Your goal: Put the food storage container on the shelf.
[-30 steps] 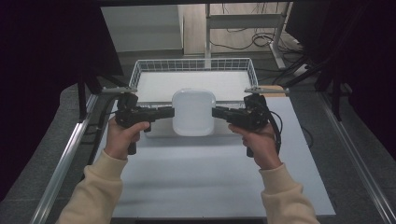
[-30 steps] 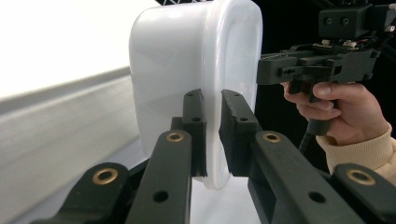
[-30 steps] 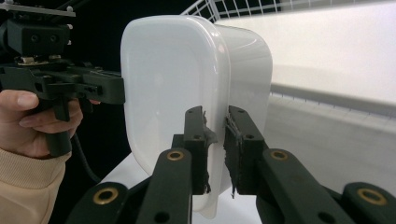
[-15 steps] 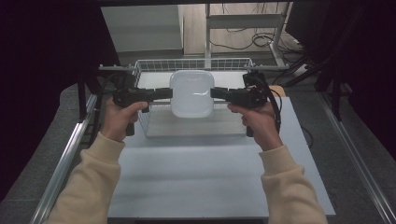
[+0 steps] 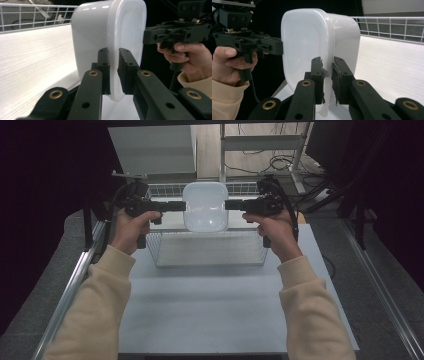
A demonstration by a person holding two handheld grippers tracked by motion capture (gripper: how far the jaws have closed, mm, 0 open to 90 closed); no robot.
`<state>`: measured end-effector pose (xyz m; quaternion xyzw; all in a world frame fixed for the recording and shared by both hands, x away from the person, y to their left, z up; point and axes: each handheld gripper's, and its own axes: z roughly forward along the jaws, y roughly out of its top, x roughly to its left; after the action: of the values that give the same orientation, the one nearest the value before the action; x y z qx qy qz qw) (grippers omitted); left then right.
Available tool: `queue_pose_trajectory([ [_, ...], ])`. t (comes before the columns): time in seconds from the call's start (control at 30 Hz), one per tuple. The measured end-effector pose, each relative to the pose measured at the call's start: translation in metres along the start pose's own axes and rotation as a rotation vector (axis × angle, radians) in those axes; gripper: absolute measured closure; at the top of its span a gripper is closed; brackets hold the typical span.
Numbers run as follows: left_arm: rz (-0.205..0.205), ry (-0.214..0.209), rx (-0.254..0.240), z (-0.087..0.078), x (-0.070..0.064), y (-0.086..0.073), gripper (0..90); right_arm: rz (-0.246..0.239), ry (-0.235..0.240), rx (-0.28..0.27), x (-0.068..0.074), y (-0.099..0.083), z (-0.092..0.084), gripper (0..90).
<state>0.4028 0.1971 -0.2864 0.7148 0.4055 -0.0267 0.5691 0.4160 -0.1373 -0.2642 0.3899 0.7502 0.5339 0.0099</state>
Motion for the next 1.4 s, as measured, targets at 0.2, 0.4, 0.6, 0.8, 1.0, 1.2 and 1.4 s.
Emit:
queue_pose_trajectory([
  [0.2,-0.035,0.008,0.021,0.009,0.013,0.004,80.4,0.033,-0.004,0.028,-0.011,0.006,0.01,79.7],
  [0.4,-0.076,0.026,0.048,0.017,0.024,0.006,80.2,0.086,-0.003,0.054,-0.024,0.006,0.021,79.4],
  [0.6,-0.112,0.025,0.039,0.023,0.034,0.008,79.9,0.11,-0.016,0.063,-0.032,0.01,0.029,79.3],
  [0.8,-0.186,0.024,0.023,0.03,0.048,0.017,79.3,0.19,0.015,0.064,-0.048,0.018,0.037,78.2],
  [1.0,-0.265,0.008,0.021,0.039,0.064,0.022,76.0,0.271,0.021,0.049,-0.062,0.022,0.048,74.6],
  [1.2,-0.305,-0.002,0.015,0.044,0.072,0.022,73.4,0.354,0.043,0.029,-0.074,0.02,0.055,73.4],
  [1.4,-0.325,0.016,0.02,0.049,0.077,0.02,70.6,0.399,0.019,0.037,-0.078,0.018,0.06,71.8],
])
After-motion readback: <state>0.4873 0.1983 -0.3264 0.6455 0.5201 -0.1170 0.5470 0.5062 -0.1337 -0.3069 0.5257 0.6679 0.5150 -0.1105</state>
